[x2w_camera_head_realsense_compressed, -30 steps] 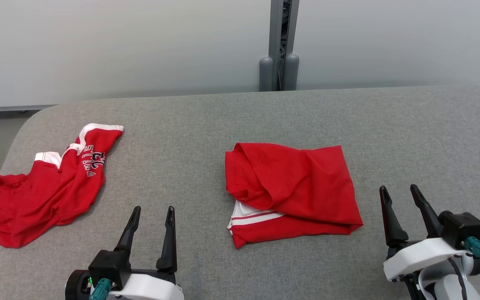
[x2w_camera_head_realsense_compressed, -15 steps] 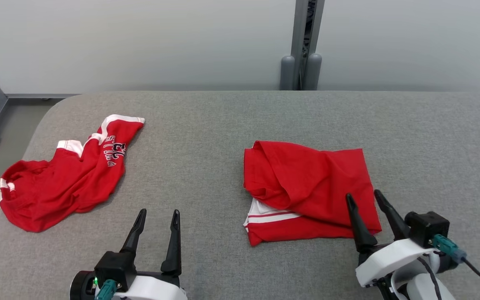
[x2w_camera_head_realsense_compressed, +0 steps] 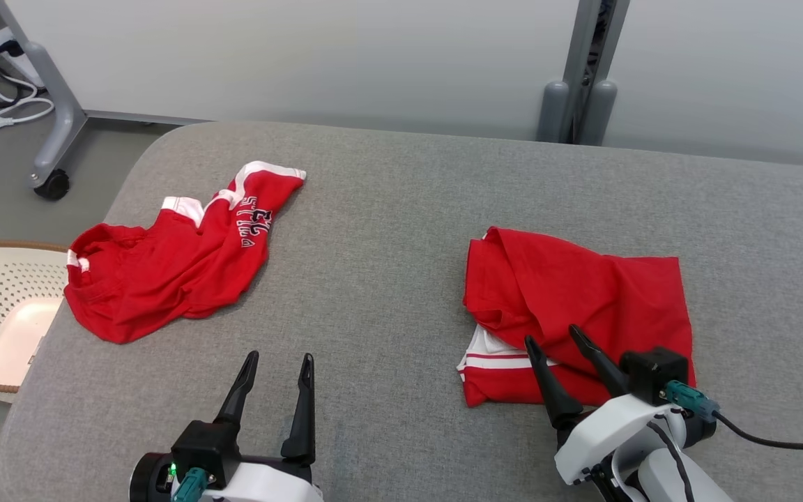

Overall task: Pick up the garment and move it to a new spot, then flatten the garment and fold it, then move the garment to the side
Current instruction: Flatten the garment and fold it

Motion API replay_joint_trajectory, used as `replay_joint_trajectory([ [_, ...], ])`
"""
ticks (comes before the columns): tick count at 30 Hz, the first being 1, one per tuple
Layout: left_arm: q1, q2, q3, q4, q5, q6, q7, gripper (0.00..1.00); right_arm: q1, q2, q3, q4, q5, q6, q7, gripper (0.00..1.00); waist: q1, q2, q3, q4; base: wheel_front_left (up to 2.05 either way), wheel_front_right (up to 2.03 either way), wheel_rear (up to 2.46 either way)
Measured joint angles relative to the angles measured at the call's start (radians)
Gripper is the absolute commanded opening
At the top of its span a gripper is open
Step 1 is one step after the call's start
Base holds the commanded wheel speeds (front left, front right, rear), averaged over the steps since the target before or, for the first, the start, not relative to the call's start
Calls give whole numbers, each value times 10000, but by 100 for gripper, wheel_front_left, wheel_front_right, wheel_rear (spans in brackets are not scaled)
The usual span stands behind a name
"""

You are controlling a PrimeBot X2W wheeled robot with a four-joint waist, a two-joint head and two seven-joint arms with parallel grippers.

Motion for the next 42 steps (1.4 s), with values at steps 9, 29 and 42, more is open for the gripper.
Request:
replay_joint_trajectory([
  [9, -50, 0, -67, -2, -48, 23, 0, 100, -397, 2, 102, 882, -142, 0, 0, 0, 0, 0, 197, 384, 0, 0, 0],
  [29, -58, 0, 36, 25, -77, 65, 0, 100, -162, 13, 408, -113, -180, 0, 0, 82, 0, -1, 108, 166, 0, 0, 0],
  [42, -175, -2, -59, 36, -130, 67, 0, 100, -220, 8, -96, 779, -625, 0, 0, 100, 0, 0, 237, 346, 0, 0, 0],
])
